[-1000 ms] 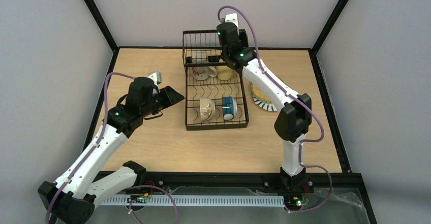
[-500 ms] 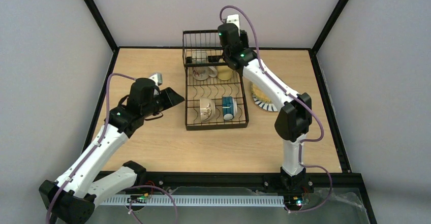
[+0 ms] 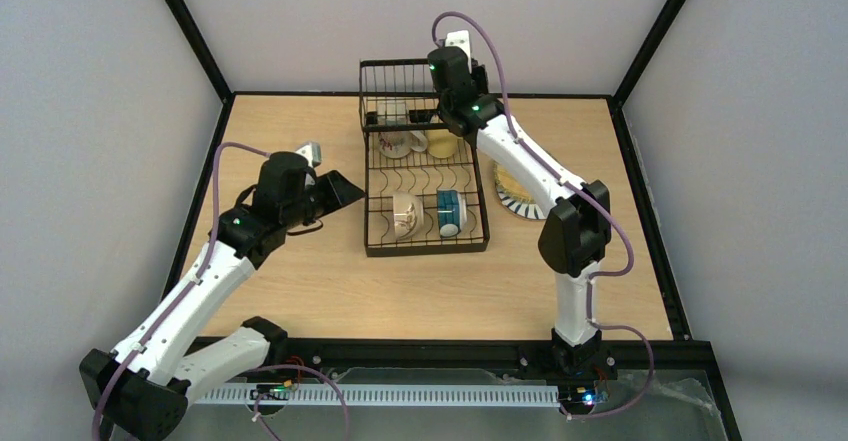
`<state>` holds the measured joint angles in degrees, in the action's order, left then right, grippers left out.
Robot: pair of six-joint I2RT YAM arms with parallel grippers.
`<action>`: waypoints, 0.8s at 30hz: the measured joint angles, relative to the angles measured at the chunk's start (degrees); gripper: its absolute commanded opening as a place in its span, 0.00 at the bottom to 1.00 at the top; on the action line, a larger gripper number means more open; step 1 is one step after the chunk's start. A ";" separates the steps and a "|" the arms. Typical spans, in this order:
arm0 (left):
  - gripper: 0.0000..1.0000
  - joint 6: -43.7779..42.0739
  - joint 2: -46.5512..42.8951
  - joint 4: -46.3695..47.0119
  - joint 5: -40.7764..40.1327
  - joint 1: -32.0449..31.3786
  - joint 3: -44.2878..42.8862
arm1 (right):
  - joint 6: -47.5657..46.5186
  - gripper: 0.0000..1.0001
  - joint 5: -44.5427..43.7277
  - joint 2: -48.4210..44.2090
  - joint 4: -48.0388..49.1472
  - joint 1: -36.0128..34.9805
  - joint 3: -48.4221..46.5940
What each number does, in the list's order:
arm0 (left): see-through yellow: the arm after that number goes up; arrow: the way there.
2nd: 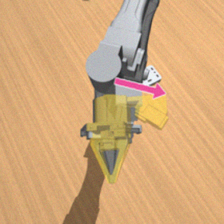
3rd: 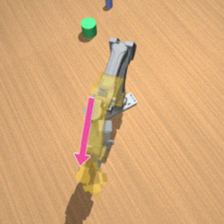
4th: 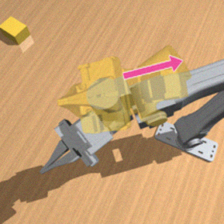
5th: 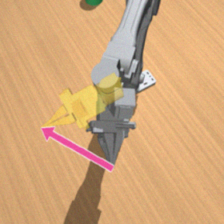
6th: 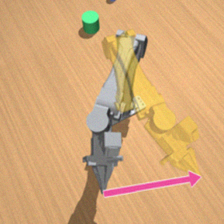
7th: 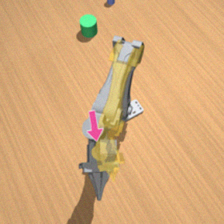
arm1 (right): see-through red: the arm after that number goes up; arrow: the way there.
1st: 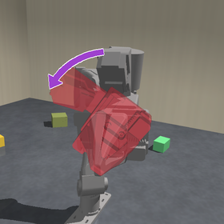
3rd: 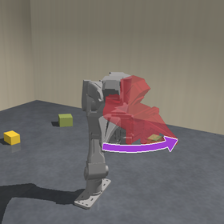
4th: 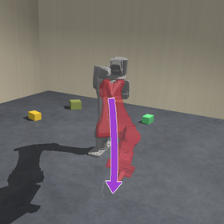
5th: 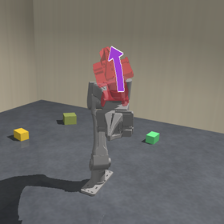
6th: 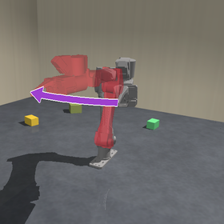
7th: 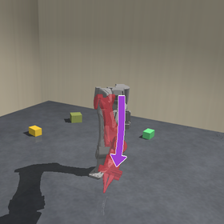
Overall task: Load the mixed dishes into the dish rack
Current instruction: Insert the plate into the dish rack.
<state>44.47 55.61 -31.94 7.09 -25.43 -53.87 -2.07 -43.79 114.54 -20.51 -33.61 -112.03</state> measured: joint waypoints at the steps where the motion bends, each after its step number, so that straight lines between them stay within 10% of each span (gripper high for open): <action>1: 0.99 0.09 0.00 0.26 0.02 0.00 0.04 | 0.00 0.59 0.02 0.00 0.00 0.00 0.02; 24: 0.99 1.46 -0.42 1.86 0.52 0.00 1.97 | 0.02 0.68 -0.07 -0.24 -0.87 -0.22 0.00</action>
<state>45.93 55.20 -30.09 7.62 -25.43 -51.90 -2.04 -43.86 114.30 -21.39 -33.82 -112.03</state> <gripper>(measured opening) 0.986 0.677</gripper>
